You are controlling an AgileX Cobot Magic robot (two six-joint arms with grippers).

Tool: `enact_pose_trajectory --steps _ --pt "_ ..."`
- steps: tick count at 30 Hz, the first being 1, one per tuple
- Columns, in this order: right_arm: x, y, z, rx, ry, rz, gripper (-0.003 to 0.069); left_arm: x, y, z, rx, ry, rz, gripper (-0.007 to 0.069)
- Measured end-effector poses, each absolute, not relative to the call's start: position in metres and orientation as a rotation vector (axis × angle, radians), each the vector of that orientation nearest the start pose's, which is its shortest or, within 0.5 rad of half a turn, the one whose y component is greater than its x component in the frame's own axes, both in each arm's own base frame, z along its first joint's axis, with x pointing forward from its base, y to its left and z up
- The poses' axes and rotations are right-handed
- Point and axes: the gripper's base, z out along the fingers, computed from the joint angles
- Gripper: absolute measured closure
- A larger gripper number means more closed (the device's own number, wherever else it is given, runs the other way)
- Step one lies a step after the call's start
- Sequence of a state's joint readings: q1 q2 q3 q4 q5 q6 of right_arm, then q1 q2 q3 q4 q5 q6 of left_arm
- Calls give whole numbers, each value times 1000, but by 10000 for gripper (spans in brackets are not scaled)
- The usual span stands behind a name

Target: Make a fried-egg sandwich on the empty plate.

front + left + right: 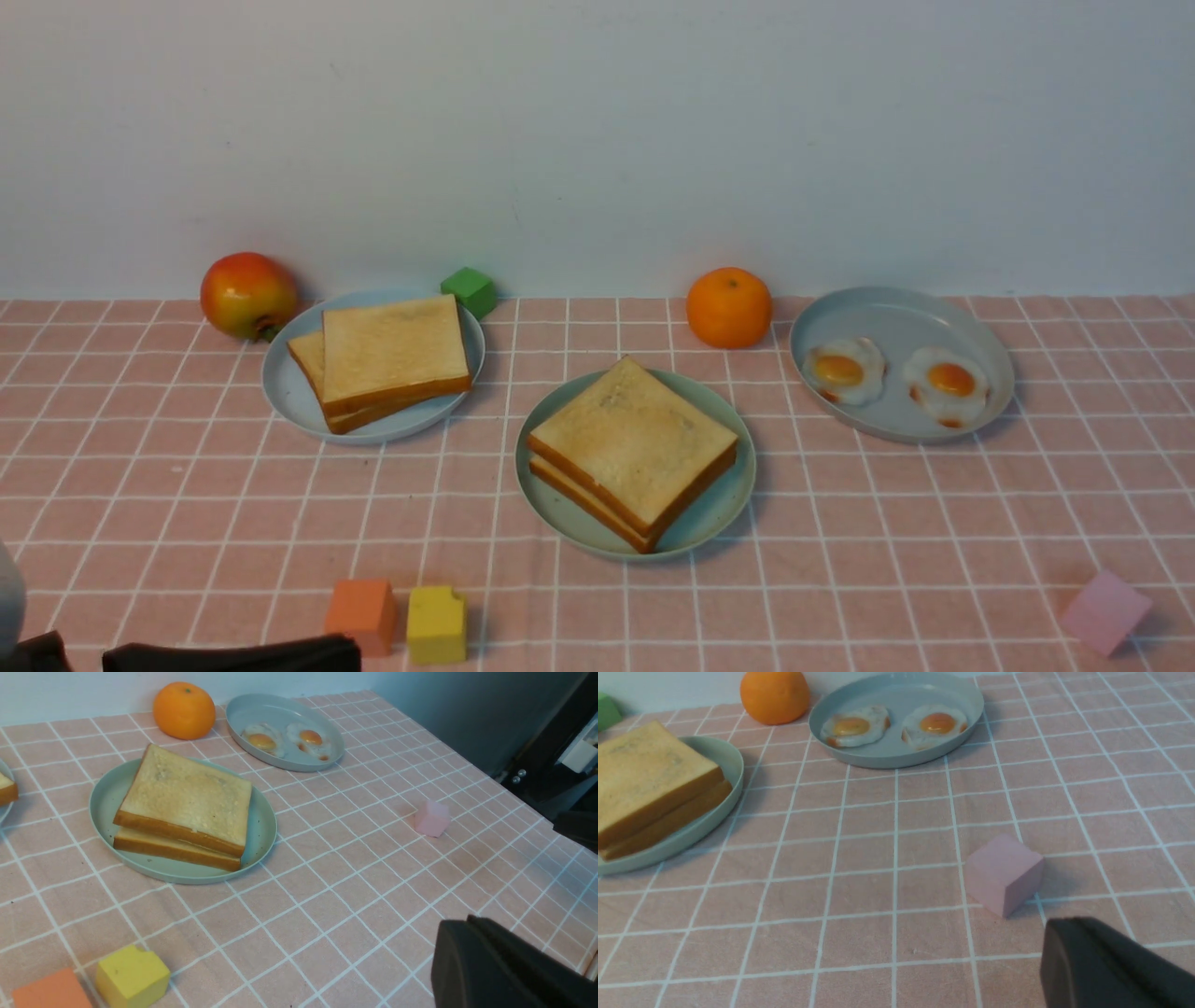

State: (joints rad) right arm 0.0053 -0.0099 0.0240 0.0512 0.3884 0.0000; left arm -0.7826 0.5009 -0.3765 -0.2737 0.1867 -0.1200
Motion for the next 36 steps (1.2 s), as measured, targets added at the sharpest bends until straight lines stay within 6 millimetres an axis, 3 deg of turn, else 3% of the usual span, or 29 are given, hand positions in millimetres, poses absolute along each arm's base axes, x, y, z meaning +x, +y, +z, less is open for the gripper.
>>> enact_pose_trajectory --steps 31,36 --pt "52 2 171 -17 1887 28 657 75 -81 283 411 1843 -866 592" --pt "52 2 171 -17 1887 28 653 78 -75 276 393 1747 -803 594"
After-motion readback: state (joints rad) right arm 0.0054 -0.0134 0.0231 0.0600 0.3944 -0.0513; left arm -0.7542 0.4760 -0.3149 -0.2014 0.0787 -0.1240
